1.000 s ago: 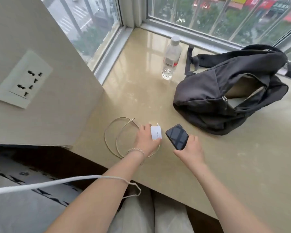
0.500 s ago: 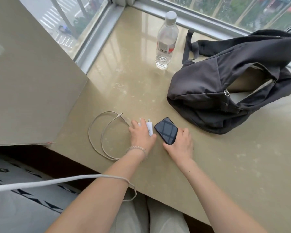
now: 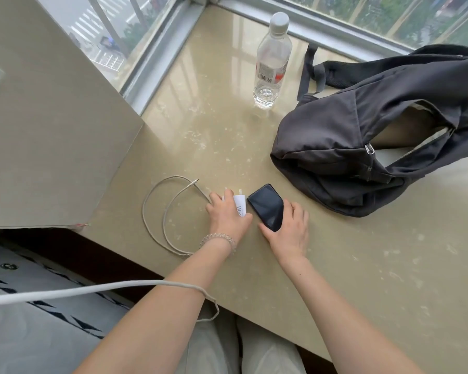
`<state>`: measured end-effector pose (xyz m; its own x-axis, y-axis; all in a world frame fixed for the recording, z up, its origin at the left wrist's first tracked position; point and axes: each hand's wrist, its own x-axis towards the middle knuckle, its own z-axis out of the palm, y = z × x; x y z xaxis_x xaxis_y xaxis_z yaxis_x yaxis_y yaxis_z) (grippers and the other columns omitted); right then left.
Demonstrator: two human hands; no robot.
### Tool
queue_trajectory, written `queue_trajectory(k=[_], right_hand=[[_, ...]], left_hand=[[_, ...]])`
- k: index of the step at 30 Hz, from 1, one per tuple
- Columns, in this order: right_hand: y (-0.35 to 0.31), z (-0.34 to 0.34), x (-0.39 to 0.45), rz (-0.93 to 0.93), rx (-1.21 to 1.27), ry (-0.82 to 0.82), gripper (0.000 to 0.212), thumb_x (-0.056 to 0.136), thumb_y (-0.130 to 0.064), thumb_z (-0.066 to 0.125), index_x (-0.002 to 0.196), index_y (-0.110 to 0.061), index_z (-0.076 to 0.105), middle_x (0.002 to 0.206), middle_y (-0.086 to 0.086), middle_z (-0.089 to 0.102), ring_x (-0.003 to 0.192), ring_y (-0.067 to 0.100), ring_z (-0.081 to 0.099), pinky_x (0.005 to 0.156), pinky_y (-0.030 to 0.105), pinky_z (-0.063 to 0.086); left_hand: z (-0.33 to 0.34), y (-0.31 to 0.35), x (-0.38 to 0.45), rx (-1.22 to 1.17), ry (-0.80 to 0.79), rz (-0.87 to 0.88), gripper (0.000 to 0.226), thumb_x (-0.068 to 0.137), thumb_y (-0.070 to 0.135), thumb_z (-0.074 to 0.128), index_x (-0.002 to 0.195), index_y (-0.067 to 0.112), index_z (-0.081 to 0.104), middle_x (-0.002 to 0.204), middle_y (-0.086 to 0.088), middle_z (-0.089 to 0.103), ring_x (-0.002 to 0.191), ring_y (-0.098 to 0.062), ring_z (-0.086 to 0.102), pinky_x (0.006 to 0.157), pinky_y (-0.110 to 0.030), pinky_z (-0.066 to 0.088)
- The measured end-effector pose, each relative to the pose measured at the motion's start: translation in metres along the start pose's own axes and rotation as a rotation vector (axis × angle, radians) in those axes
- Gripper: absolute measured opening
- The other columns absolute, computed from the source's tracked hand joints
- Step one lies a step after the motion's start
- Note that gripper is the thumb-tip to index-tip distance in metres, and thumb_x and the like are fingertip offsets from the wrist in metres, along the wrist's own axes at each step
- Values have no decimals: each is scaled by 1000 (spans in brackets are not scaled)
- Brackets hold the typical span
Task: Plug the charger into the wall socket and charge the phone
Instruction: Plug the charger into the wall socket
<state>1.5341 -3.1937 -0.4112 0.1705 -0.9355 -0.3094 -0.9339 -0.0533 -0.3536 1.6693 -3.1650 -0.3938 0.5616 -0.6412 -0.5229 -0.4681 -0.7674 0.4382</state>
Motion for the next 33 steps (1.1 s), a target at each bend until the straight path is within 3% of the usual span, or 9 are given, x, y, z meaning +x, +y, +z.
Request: queue_trajectory(k=[10,14,16,19,24,27,30,33], right_hand=[[-7,-12,3,34,60,-114,92,69,-45,78,141,-12,30,141,8,35,128,26,31,101,36,36],[-29,-45,-2,-20,324,-102,69,82,-26,63,143,-14,31,145,4,36,132,22,31,106,34,32],[-46,-68,-9,-34,512,-130,59,83,-21,54,139,-20,38,143,-3,41,131,15,36,102,26,29],[-77,-103,-23,-96,726,-253,56,75,-28,50,131,-30,49,132,-16,51,121,4,48,100,24,35],[-133,-146,-47,-341,758,-352,50,70,-41,62,120,-45,53,116,-28,59,112,-10,52,95,19,43],[-172,-169,-65,-469,741,-365,44,71,-41,68,112,-45,57,103,-24,67,103,-5,60,85,19,50],[-202,-182,-76,-600,741,-305,32,72,-38,65,104,-37,60,84,-24,67,79,-6,61,63,8,44],[-235,-192,-93,-688,784,-265,27,72,-36,60,99,-34,64,80,-23,68,73,-3,62,59,6,42]], left_hand=[[-22,11,-20,-220,24,-10,38,70,23,63,104,15,47,108,-6,34,101,-30,40,90,-41,44],[-52,21,-32,-387,53,-33,43,68,29,69,105,23,48,106,0,36,101,-26,50,89,-37,46],[-73,27,-39,-467,81,-35,44,68,29,70,105,26,47,100,6,37,101,-22,50,82,-29,46],[-111,36,-56,-574,146,-50,44,67,29,72,104,28,48,101,5,42,97,-16,51,68,-20,40],[-175,45,-89,-749,203,-36,49,66,29,75,110,23,55,114,-4,53,101,-18,57,84,-31,49],[-215,43,-116,-870,243,-8,52,62,33,75,110,24,56,114,-4,57,102,-19,60,89,-38,52],[-243,42,-133,-946,291,-10,51,56,35,74,102,26,55,108,1,59,96,-14,61,79,-28,52],[-271,28,-149,-1039,359,-26,54,58,31,79,103,22,51,102,7,58,86,0,62,62,-11,45]])
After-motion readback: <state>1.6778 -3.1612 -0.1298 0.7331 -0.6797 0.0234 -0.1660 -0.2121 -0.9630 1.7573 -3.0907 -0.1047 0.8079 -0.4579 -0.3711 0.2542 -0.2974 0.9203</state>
